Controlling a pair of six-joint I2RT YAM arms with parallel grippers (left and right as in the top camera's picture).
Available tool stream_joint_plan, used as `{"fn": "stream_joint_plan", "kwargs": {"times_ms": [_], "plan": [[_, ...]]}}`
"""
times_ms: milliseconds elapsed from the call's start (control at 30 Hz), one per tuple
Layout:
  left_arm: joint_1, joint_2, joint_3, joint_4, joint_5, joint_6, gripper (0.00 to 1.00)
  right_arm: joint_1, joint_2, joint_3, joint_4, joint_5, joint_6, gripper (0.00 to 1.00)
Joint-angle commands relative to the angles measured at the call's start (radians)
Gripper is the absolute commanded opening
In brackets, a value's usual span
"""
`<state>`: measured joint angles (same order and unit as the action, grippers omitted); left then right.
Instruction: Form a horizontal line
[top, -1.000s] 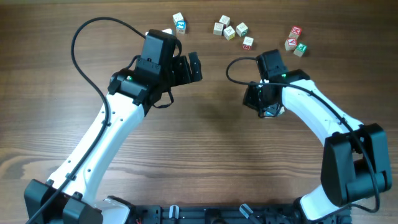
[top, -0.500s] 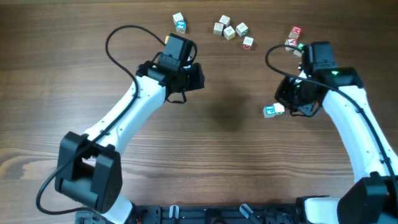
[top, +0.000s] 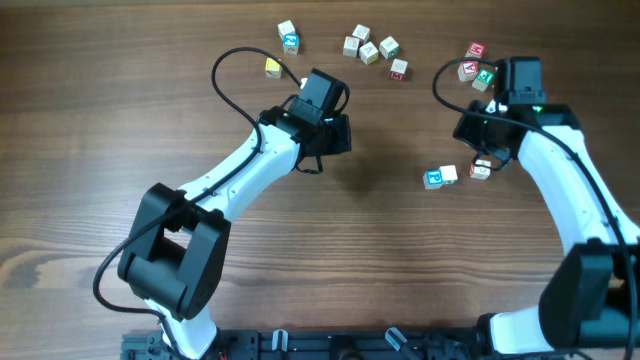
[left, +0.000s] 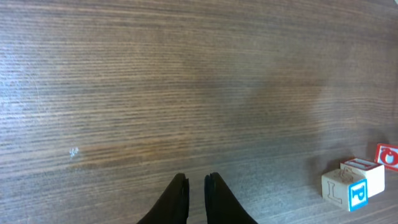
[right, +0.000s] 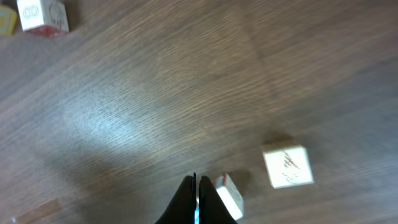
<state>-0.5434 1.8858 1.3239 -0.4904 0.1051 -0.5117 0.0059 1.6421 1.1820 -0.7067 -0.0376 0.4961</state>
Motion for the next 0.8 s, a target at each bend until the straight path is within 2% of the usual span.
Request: {"fn": "stream_joint_plan", "kwargs": {"times_ms": [0,267,300,467,533,667,767], "plan": [[-0.004,0.011,0.002,0.001,-0.035,0.002,0.09,0.008,0.099,-0.012,0.046,-0.069,-0.051,0.05],[-0.005,0.011,0.002,0.001,-0.036,0.002,0.15,0.008,0.229,-0.012,0.060,-0.089,-0.041,0.04],[-0.005,0.011,0.002,0.002,-0.036,0.002,0.15,0.008,0.229,-0.012,0.059,-0.106,-0.004,0.05],[-0.005,0.011,0.002,0.002,-0.036,0.002,0.15,0.008,0.229,-0.012,0.038,-0.175,0.406,0.04],[-0.005,0.011,0.002,0.002,-0.036,0.002,0.16,0.008,0.229,-0.012,0.010,-0.171,0.522,0.04],[-0.005,0.011,0.002,0.002,-0.036,0.002,0.17,0.008,0.229,-0.012,0.006,-0.142,0.543,0.05],[-0.005,0.011,0.002,0.001,-0.035,0.002,0.16,0.016,0.229,-0.012,0.003,-0.148,0.628,0.04]]}}
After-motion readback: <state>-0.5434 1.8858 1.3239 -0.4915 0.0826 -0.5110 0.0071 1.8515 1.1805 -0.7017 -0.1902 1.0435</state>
